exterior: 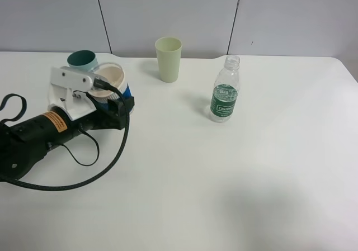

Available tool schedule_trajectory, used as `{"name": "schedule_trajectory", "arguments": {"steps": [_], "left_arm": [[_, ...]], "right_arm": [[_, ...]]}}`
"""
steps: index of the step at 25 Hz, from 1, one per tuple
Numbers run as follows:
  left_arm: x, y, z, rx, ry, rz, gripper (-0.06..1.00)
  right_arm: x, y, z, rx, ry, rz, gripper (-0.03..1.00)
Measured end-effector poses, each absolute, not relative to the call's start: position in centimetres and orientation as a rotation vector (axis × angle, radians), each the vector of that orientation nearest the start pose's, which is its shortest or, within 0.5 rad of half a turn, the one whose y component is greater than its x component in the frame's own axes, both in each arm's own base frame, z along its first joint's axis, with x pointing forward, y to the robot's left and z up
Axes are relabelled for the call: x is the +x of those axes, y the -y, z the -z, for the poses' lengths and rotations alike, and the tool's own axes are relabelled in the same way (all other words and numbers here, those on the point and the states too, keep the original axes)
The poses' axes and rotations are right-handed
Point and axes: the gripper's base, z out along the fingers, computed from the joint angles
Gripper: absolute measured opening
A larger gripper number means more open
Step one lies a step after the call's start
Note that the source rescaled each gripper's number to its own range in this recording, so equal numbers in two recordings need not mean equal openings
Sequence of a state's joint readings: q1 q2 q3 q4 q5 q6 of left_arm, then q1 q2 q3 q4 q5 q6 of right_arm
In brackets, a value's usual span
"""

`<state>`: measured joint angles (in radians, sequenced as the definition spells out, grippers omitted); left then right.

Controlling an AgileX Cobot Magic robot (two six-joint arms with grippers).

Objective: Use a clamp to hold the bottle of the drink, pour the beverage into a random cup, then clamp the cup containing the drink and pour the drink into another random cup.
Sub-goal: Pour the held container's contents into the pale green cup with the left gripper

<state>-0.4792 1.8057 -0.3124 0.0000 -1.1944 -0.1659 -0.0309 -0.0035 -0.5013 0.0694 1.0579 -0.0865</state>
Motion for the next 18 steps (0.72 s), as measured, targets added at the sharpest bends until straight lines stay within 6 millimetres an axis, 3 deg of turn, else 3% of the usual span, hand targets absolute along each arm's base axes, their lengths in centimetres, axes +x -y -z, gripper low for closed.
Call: {"name": "schedule_trajectory", "arguments": {"steps": [6,12,18], "left_arm": [[22.1,10.0,-14.9,0.127,-1.722,0.390,0.00],[21.9,9.0,-14.8,0.028,-1.795,0.318,0.00],[21.8,8.8,-14.2,0.066,-1.859,0.254,0.00]], "right_arm": [[-0.5,-0.6,-27.8,-0.060,-2.034,-0.009,0.78],[-0.5,-0.6,-27.8,-0.060,-2.034,-0.009,0.78],[-0.5,-0.6,-27.8,-0.060,-2.034,-0.009,0.78]]}}
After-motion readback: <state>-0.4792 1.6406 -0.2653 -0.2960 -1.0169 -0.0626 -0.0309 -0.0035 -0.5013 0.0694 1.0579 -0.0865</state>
